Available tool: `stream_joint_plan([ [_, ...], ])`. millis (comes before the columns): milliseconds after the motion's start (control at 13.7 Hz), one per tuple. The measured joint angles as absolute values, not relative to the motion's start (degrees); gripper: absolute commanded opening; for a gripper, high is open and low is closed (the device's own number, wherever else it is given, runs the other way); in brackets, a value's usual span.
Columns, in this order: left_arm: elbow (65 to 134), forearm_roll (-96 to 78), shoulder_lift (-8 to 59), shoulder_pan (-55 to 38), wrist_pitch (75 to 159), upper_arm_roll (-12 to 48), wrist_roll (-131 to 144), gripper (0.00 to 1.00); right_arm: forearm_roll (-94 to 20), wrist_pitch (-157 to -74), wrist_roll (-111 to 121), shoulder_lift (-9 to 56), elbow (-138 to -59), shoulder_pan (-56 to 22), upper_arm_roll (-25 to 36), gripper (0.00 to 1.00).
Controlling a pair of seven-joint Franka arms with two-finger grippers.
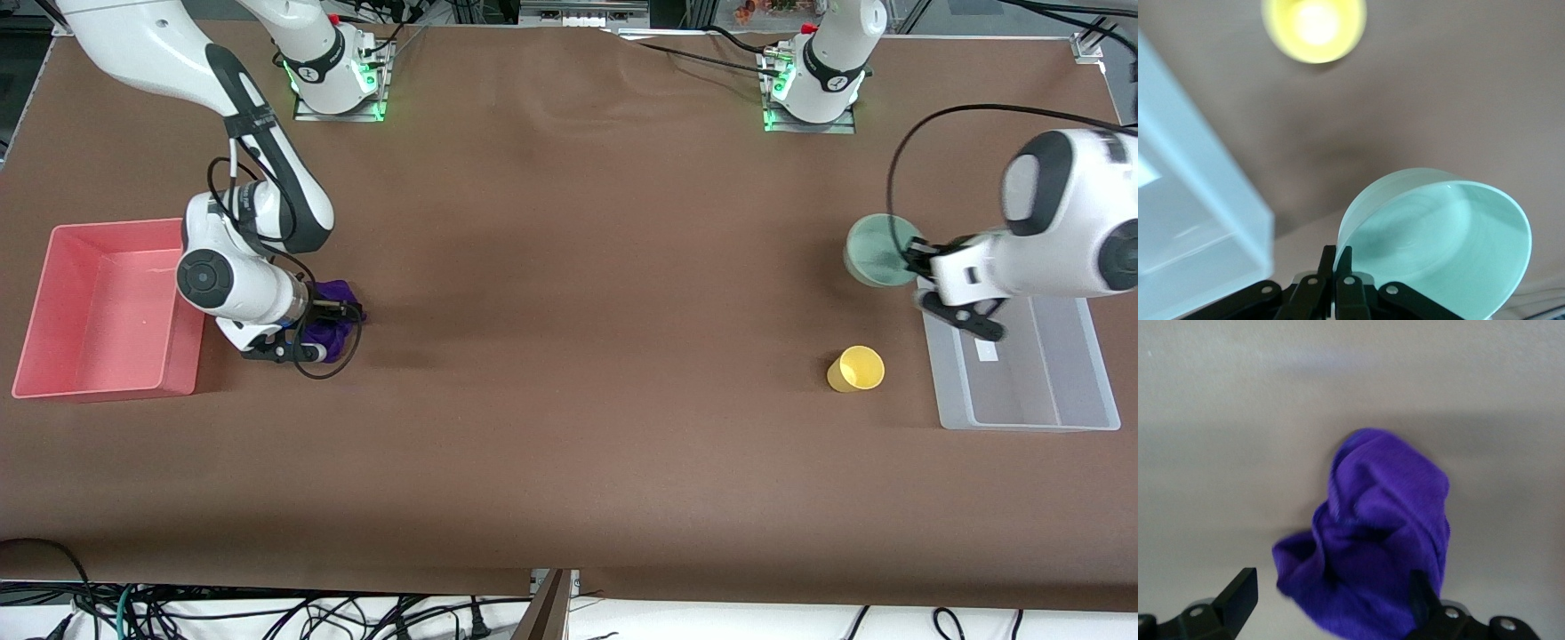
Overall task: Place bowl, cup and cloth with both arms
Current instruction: 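Lower the bowl into the clear bin while the right gripper grasps the cloth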
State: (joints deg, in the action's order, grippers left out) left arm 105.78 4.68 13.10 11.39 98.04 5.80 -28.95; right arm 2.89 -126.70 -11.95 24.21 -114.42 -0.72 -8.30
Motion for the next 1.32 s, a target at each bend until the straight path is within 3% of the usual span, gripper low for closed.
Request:
stream_joint_plan([
  [220, 98.8, 10.1, 16.1, 18.1, 98.1, 5.3, -39.1, 0.0, 2.9, -126.0, -9.1, 22.5, -114.1, -0.4, -8.2, 1.0],
  [439, 92.3, 11.3, 24.2, 25.4, 99.0, 5.2, -47.3, 0.0, 2.9, -124.3, -8.3, 22.2, -114.3, -0.3, -8.1, 1.0],
  [805, 88.3, 11.3, 37.3, 28.3, 114.3, 5.4, -49.1, 0.01, 3.7, -123.3, -6.4, 22.8, -115.8, 0.4, -7.8, 1.0],
  [951, 87.9, 11.3, 39.5, 28.4, 116.8, 5.4, -49.1, 0.35, 3.7, -123.3, -6.3, 23.4, -116.2, 0.6, -7.8, 1.0],
  [1024, 87.8, 11.3, 40.1, 28.4, 117.4, 5.4, -49.1, 0.66, 3.7, -123.3, -6.3, 23.7, -116.3, 0.6, -7.8, 0.99],
  [1098, 87.7, 11.3, 40.4, 28.4, 117.6, 5.4, -49.1, 0.84, 3.7, -123.5, -6.3, 24.1, -116.3, 0.6, -7.8, 0.9],
  [1171, 87.7, 11.3, 40.6, 28.5, 117.6, 5.4, -49.1, 0.99, 3.7, -124.0, -6.3, 24.5, -116.3, 0.6, -7.8, 0.78],
  [1244, 87.7, 11.3, 40.6, 28.7, 117.6, 5.4, -49.1, 1.0, 3.7, -125.0, -6.3, 25.0, -116.3, 0.6, -7.8, 0.59],
  [1317, 87.6, 11.3, 40.6, 28.9, 117.6, 5.4, -49.1, 1.0, 3.7, -125.9, -6.3, 25.4, -116.3, 0.6, -7.8, 0.27],
])
